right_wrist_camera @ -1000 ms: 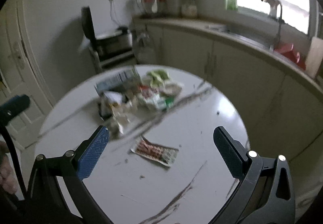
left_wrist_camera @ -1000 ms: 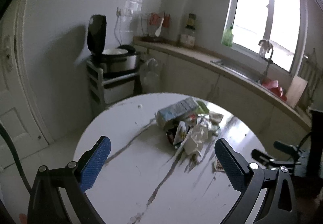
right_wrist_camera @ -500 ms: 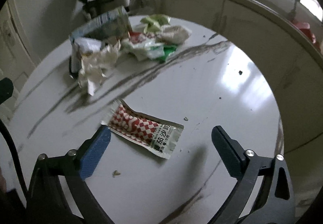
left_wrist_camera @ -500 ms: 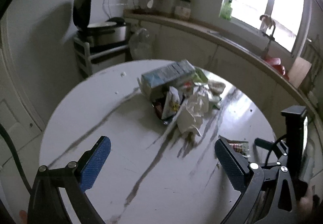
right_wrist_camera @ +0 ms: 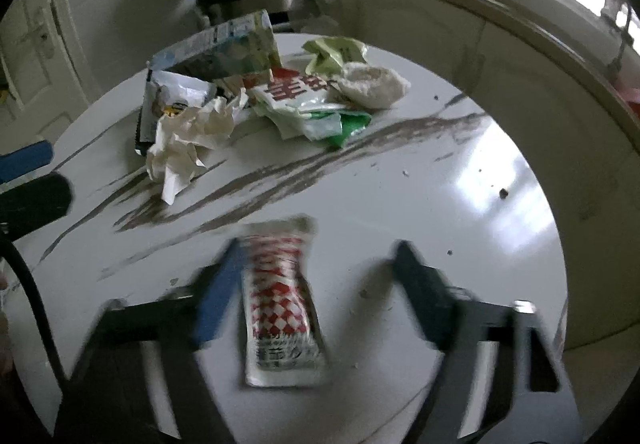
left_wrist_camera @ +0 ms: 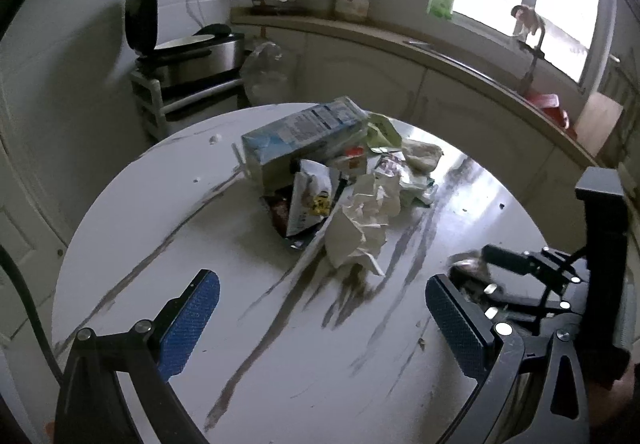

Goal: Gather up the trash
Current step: 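Close the right tool on the red-checkered sauce packet, then grasp the crumpled white paper with left tool while right tool holds the sauce packet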

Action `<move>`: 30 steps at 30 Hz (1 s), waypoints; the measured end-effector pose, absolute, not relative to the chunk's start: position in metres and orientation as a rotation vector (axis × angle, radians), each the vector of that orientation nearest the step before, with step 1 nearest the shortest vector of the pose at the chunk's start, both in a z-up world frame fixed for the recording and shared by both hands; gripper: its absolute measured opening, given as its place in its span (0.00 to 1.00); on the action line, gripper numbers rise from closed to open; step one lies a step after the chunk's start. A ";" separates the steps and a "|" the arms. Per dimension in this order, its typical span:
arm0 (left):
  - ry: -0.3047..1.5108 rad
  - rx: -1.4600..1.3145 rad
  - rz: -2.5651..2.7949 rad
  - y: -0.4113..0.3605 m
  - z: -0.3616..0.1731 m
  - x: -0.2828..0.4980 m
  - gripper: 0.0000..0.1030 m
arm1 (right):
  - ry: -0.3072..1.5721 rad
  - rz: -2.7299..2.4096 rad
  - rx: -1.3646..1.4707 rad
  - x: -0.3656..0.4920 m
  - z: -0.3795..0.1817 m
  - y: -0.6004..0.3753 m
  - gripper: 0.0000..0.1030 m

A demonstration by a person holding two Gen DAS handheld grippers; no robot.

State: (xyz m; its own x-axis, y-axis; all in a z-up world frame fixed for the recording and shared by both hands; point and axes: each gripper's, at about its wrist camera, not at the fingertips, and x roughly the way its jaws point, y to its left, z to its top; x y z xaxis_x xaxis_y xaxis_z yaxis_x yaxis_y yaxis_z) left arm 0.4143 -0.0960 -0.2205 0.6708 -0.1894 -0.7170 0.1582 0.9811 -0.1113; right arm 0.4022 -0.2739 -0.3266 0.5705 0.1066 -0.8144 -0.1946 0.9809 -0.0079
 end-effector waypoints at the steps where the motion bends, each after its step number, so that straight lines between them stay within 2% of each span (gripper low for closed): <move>1: 0.814 -0.039 -0.199 -0.098 -0.222 0.416 0.99 | 0.948 0.174 -0.105 0.401 -0.325 -0.275 0.35; 4: 0.820 -0.037 -0.206 -0.103 -0.229 0.417 0.99 | 0.955 0.177 -0.094 0.396 -0.324 -0.281 0.31; 6: 0.821 -0.031 -0.209 -0.107 -0.231 0.417 0.99 | 0.957 0.178 -0.073 0.394 -0.322 -0.286 0.23; 10: 0.825 -0.020 -0.216 -0.114 -0.234 0.419 0.99 | 0.956 0.202 0.003 0.391 -0.323 -0.300 0.23; 11: 0.827 -0.020 -0.217 -0.115 -0.235 0.420 0.99 | 0.957 0.202 0.018 0.391 -0.323 -0.302 0.24; 13: 0.828 -0.020 -0.220 -0.117 -0.236 0.422 0.99 | 0.963 0.190 0.026 0.388 -0.323 -0.306 0.37; 14: 0.829 -0.017 -0.221 -0.118 -0.237 0.424 0.99 | 0.965 0.185 0.027 0.387 -0.323 -0.307 0.51; 15: 0.829 -0.013 -0.221 -0.119 -0.238 0.426 0.99 | 0.967 0.186 0.036 0.384 -0.322 -0.307 0.54; 22: 0.843 -0.009 -0.241 -0.126 -0.245 0.446 0.99 | 0.975 0.169 0.007 0.371 -0.324 -0.292 0.54; 23: 0.846 -0.011 -0.245 -0.127 -0.246 0.450 0.99 | 0.972 0.157 -0.029 0.370 -0.324 -0.286 0.49; 24: 0.852 -0.011 -0.244 -0.128 -0.248 0.454 0.97 | 0.968 0.158 -0.044 0.370 -0.324 -0.283 0.35; 25: 0.862 -0.008 -0.246 -0.130 -0.250 0.458 0.96 | 0.961 0.163 -0.055 0.369 -0.323 -0.281 0.28; 29: 0.907 0.017 -0.229 -0.140 -0.263 0.480 0.88 | 0.947 0.159 -0.047 0.372 -0.323 -0.285 0.17; 30: 0.915 0.021 -0.223 -0.142 -0.266 0.485 0.83 | 0.946 0.160 -0.043 0.373 -0.323 -0.286 0.15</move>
State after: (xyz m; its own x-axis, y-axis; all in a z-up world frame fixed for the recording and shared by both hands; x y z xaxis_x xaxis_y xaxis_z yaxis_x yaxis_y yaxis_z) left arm 0.4848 -0.1417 -0.2664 0.5884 -0.1824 -0.7877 0.2001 0.9768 -0.0766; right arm 0.3728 -0.2861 -0.3229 0.5737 0.1178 -0.8106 -0.1553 0.9873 0.0336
